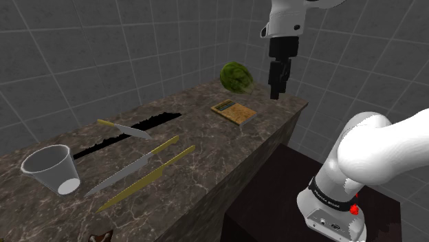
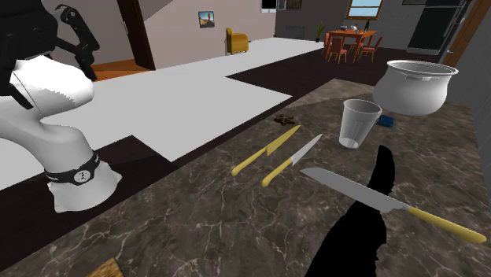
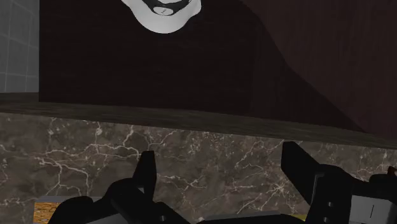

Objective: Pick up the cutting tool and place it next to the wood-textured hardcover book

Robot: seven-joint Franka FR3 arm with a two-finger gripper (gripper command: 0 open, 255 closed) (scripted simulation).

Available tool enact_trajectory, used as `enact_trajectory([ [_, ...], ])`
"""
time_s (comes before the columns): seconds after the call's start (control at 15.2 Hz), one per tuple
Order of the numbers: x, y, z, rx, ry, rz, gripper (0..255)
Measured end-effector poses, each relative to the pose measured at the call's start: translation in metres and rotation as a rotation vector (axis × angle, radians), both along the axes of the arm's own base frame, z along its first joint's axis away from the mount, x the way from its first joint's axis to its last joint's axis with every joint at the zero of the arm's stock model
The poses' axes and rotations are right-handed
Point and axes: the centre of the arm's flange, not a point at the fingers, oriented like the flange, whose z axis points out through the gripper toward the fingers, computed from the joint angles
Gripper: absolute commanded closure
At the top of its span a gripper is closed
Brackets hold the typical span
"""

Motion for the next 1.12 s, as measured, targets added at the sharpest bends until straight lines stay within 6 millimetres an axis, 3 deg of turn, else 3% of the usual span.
enact_trajectory([
  [0.2, 0.012, 0.004, -0.008, 0.000, -0.007, 0.042, 0],
  [0.59, 0.073, 0.038, -0.036, 0.002, -0.046, 0.243, 0],
  [1.12, 0.148, 0.101, -0.077, 0.004, -0.102, 0.524, 0],
])
